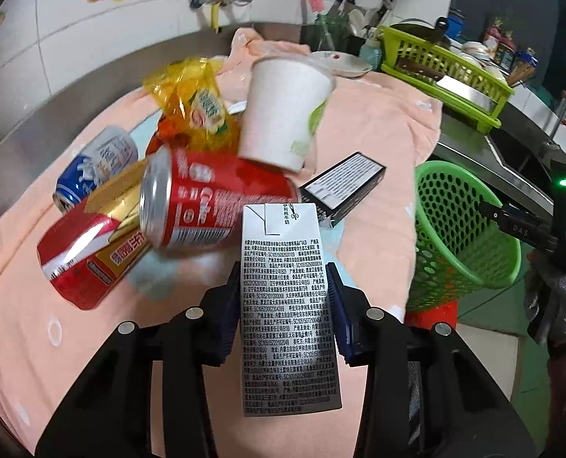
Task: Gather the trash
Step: 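Carry the foil over the green basket and open the right gripper while the left gripper grasps the white carton, then carry the white carton over the green basket and release it with the left gripper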
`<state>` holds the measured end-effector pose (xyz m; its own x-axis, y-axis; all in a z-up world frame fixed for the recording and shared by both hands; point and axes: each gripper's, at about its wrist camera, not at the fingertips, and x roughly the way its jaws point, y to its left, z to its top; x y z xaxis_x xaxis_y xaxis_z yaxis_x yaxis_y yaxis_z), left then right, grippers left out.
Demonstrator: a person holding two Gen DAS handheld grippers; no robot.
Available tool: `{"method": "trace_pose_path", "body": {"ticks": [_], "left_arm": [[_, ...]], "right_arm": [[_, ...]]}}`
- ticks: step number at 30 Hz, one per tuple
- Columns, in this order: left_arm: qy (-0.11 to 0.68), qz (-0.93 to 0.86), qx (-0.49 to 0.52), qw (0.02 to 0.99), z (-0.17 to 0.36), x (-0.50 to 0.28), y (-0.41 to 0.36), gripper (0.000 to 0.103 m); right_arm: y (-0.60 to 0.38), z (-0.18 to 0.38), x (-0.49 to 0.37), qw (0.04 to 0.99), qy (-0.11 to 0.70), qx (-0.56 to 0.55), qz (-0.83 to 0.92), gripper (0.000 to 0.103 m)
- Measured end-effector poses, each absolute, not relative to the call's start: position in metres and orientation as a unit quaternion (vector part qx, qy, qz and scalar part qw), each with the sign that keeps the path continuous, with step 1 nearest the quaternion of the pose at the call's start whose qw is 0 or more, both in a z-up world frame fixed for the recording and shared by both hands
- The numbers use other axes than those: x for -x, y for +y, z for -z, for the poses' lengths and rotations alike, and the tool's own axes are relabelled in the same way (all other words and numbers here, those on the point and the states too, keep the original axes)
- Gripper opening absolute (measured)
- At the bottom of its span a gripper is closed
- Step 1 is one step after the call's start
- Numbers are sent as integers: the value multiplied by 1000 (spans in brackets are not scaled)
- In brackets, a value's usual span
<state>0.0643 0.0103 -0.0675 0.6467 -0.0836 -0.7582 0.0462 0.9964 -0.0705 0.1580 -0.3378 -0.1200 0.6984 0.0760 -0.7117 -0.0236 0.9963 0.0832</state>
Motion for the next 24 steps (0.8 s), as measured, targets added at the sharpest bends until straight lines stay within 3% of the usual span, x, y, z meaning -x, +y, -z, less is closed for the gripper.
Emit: {"method": "trace_pose_path", "body": {"ticks": [18, 24], "left_arm": [[406, 105, 19, 907, 45, -60, -28, 41], [400, 168, 10, 901, 38, -87, -77, 41]], "right_arm": [[-352, 107, -133, 931, 362, -49, -28, 77], [-368, 96, -118, 936, 349, -47, -15, 77]]}}
